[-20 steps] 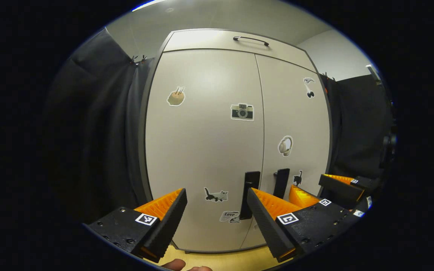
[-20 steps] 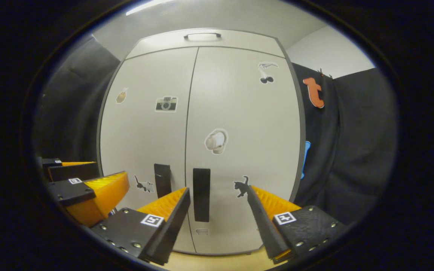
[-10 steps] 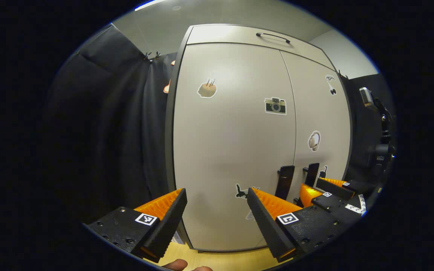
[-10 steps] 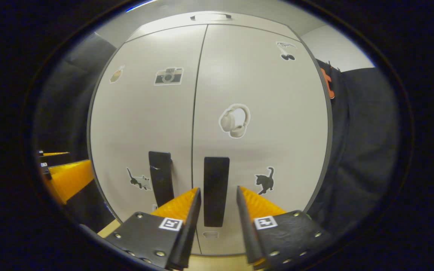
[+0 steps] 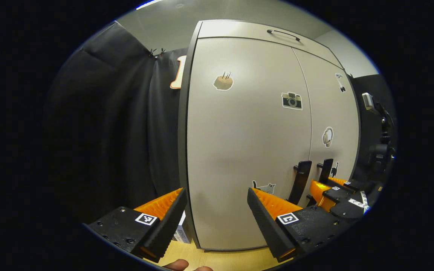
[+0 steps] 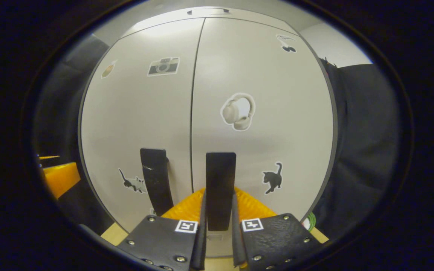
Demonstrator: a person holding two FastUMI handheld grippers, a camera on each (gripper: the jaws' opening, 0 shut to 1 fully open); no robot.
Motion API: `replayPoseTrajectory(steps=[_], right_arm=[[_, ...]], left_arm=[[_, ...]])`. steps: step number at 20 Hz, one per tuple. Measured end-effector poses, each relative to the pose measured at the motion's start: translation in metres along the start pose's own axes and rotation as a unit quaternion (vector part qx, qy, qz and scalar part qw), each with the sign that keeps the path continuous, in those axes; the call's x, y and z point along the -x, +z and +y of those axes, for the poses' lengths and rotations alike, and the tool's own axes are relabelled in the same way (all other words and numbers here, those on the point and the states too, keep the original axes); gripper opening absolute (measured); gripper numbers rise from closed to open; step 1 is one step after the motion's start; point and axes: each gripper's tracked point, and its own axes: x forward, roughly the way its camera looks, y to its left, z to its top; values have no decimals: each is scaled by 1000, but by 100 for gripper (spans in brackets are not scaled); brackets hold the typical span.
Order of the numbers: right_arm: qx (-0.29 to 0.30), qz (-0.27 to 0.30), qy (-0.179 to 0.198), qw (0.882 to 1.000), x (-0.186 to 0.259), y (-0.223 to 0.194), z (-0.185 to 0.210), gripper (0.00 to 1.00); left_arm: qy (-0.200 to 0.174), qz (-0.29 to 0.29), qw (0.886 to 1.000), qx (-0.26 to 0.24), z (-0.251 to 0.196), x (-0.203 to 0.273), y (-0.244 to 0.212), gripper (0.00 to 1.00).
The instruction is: Open the right door of the double-door shoe cabinet with the right hand, and open the left door with the left hand.
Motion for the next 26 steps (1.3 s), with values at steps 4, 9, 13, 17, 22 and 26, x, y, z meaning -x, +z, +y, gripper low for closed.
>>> replayPoseTrajectory(steps=[4,9,13,17,22,26], right_arm=[[0,-1,-10,1000,8,0,-3,28],[-22,-2,-15,1000,25,0,-10,17],[-8,-6,-33,999,42,-1,-18,17],[-11,-5,-35,999,63,-3,-30,17],[-9,-8,-44,999,89,-5,-47,17],[-10,-9,-51,999,97,-5,-53,17]], left_arm=[[-12,1,1000,0,-4,-1,0,100],[-32,-1,999,-3,-16,4,0,100],[-46,-3,999,-3,-25,9,1,100],[-53,-3,999,-9,-29,14,1,100],[-64,1,998,-6,-40,18,-1,100],[-73,5,997,-9,-49,20,-4,100]])
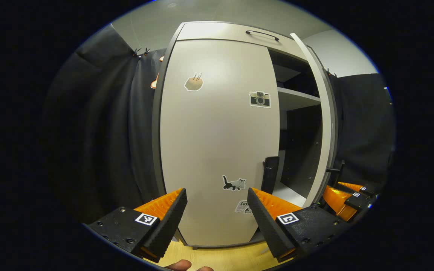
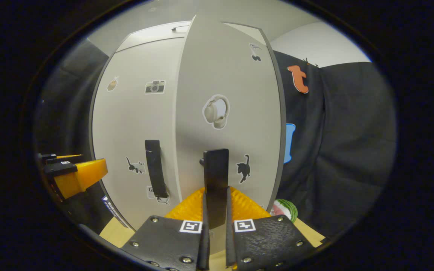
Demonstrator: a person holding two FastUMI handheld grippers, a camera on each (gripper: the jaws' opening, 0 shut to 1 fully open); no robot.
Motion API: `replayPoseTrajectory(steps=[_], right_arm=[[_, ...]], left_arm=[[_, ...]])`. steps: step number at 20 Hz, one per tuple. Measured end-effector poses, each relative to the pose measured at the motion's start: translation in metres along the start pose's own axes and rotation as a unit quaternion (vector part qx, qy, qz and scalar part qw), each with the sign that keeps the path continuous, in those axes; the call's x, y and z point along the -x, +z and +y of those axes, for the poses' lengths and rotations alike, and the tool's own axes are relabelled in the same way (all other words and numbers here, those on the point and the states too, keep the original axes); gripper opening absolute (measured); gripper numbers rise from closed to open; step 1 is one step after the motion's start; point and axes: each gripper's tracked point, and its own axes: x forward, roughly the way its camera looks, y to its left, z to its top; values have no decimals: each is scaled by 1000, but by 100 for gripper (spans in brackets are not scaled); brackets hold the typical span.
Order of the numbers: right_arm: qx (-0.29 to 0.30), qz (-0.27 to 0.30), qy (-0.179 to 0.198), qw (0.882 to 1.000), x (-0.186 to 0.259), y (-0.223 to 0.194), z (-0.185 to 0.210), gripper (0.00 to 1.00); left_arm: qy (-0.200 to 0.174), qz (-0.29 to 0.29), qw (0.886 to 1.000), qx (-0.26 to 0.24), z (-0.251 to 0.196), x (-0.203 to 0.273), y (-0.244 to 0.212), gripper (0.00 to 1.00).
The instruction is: Open the right door of the double-door shoe cabinet with the right hand, and open the left door with the left hand.
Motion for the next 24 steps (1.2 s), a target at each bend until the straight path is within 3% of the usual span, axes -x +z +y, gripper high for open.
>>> replayPoseTrajectory(steps=[24], right_arm=[[-10,0,-66,998,54,-2,-84,16]], left_arm=[[-39,10,999,7,-53,6,-11,100]])
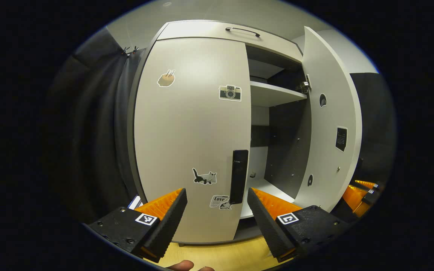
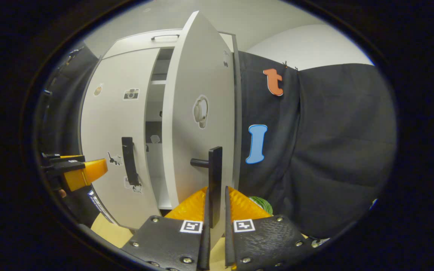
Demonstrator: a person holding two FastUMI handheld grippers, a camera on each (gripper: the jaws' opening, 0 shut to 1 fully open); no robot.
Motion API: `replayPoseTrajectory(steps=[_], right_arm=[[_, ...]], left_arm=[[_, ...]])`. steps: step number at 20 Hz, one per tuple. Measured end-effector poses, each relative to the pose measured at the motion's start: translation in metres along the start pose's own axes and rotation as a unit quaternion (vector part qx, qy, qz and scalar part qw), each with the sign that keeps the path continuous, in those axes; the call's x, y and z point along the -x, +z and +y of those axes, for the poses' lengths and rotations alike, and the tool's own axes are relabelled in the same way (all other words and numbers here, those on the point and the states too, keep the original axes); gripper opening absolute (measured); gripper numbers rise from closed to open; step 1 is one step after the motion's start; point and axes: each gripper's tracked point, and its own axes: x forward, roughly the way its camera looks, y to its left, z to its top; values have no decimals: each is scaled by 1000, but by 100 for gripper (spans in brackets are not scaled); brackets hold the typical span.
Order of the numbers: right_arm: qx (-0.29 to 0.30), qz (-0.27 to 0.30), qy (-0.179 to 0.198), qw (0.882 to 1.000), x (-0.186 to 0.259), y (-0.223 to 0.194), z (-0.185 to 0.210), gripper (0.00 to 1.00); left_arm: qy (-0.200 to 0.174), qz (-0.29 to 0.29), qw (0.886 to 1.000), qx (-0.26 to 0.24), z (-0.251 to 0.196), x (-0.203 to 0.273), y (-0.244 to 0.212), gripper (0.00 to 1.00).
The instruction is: Open the right door of the double-door shoe cabinet with the right hand, and open the left door with the left hand.
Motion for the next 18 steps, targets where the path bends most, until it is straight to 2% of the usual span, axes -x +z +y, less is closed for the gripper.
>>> replayPoseTrajectory(steps=[12,15,18], right_arm=[[5,-1,-38,999,5,2,-19,16],[-16,0,-34,999,4,3,-22,16],[0,-3,-46,999,6,3,-27,16]], left_arm=[[-1,0,1000,3,-5,-9,1,100],[-11,6,1000,6,-14,-15,-2,100],[-24,8,1000,0,-24,-18,-3,100]])
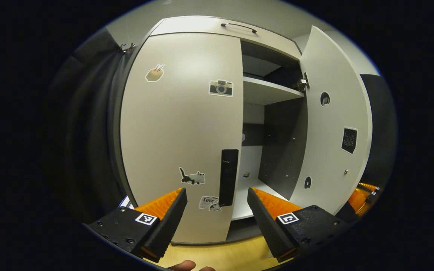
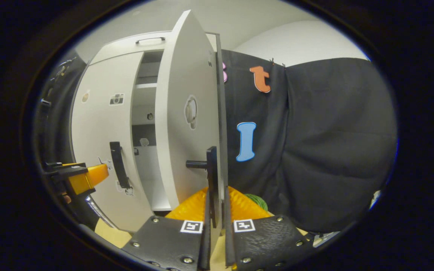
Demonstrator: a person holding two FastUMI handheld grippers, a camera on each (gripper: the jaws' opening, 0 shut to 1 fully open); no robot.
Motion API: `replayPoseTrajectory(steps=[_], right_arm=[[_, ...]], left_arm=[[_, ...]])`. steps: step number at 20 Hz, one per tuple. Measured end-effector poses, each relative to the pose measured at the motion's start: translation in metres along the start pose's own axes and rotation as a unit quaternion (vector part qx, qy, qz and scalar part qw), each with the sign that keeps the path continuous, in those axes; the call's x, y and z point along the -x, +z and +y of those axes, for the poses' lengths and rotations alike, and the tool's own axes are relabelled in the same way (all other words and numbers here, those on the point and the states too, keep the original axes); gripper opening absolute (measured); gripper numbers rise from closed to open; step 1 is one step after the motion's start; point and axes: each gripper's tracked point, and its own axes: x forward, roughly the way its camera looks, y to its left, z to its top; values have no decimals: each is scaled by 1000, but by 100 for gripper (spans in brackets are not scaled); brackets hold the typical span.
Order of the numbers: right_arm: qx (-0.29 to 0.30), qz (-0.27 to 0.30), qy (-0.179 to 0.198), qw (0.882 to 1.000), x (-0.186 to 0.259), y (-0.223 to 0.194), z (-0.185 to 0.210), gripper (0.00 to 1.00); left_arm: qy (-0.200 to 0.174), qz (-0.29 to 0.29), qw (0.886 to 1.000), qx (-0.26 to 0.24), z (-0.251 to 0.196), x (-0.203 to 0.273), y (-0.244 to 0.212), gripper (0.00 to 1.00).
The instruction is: Open the right door of the double-door shoe cabinet with the right hand, and open the left door with the left hand.
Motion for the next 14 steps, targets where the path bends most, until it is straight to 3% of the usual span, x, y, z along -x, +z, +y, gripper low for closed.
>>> replayPoseTrajectory(steps=[8,10,11,14], right_arm=[[-13,7,-22,1000,-8,0,-41,16],[-25,10,-12,1000,-14,1,-52,16],[-24,11,-4,1000,-19,0,-57,9],[-12,13,29,999,-18,1,-63,8]], left_arm=[[2,4,1000,3,-16,-9,-3,100],[4,7,1000,6,-24,-12,-3,100],[5,7,1000,6,-28,-13,-3,100],[5,7,1000,5,-46,-17,-3,100]])
